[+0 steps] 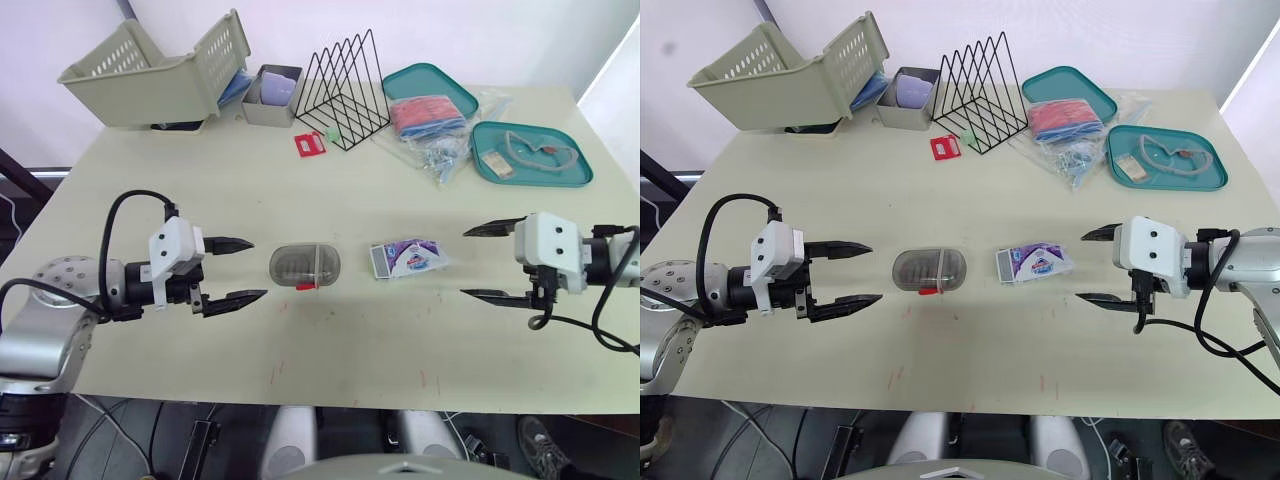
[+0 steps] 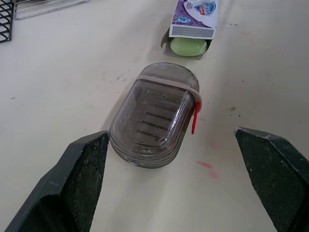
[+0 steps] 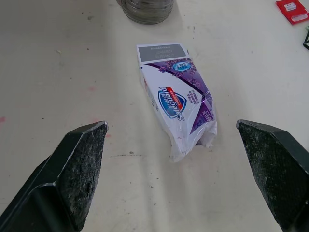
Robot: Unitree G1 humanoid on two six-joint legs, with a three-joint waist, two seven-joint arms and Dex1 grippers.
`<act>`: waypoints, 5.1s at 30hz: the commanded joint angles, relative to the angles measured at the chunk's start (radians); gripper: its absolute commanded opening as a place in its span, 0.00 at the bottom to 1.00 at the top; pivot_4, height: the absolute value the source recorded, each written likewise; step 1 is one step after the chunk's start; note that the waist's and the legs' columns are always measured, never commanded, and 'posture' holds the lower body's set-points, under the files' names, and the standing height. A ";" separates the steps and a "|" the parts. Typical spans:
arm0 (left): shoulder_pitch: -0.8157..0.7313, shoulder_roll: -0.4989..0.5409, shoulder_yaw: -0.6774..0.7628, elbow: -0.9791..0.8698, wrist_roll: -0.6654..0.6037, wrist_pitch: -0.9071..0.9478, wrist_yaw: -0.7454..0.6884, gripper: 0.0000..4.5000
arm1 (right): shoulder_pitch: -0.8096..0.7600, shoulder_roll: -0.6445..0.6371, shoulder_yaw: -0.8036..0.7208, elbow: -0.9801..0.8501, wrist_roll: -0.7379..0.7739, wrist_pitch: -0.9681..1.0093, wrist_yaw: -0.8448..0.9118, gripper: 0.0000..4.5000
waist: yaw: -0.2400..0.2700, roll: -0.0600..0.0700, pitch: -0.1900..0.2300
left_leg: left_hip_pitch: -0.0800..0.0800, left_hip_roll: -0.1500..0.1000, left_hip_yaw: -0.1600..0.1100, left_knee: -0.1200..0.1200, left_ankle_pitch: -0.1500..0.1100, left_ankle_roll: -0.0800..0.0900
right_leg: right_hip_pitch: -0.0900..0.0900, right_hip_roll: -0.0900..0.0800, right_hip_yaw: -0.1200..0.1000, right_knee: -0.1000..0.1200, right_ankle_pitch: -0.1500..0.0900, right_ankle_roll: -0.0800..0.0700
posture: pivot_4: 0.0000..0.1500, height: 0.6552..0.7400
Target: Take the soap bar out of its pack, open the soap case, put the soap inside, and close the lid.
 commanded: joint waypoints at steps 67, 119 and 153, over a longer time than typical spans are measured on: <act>-0.022 -0.118 -0.058 0.067 0.211 -0.236 0.208 1.00 | -0.375 0.221 0.473 0.436 -0.517 -0.224 0.078 0.35 | -0.001 0.000 0.000 | 0.004 0.002 0.008 -0.001 0.000 0.000 | 0.000 0.000 0.005 0.001 0.003 -0.003 | 1.00 1.00; -0.102 -0.106 -0.079 -0.060 0.034 -0.061 0.124 1.00 | -0.303 0.131 0.109 0.298 -0.616 0.610 -0.234 0.06 | -0.018 -0.001 0.000 | 0.009 0.002 0.016 -0.002 0.000 0.000 | 0.000 0.000 0.012 0.003 0.002 -0.002 | 1.00 1.00; -0.215 0.009 -0.202 0.224 0.184 -0.194 -0.093 1.00 | -0.120 0.359 0.093 -0.108 0.024 0.260 -0.130 0.99 | -0.026 -0.004 0.001 | 0.009 0.003 0.015 -0.004 -0.001 0.000 | 0.000 0.001 0.011 0.002 0.000 0.001 | 1.00 1.00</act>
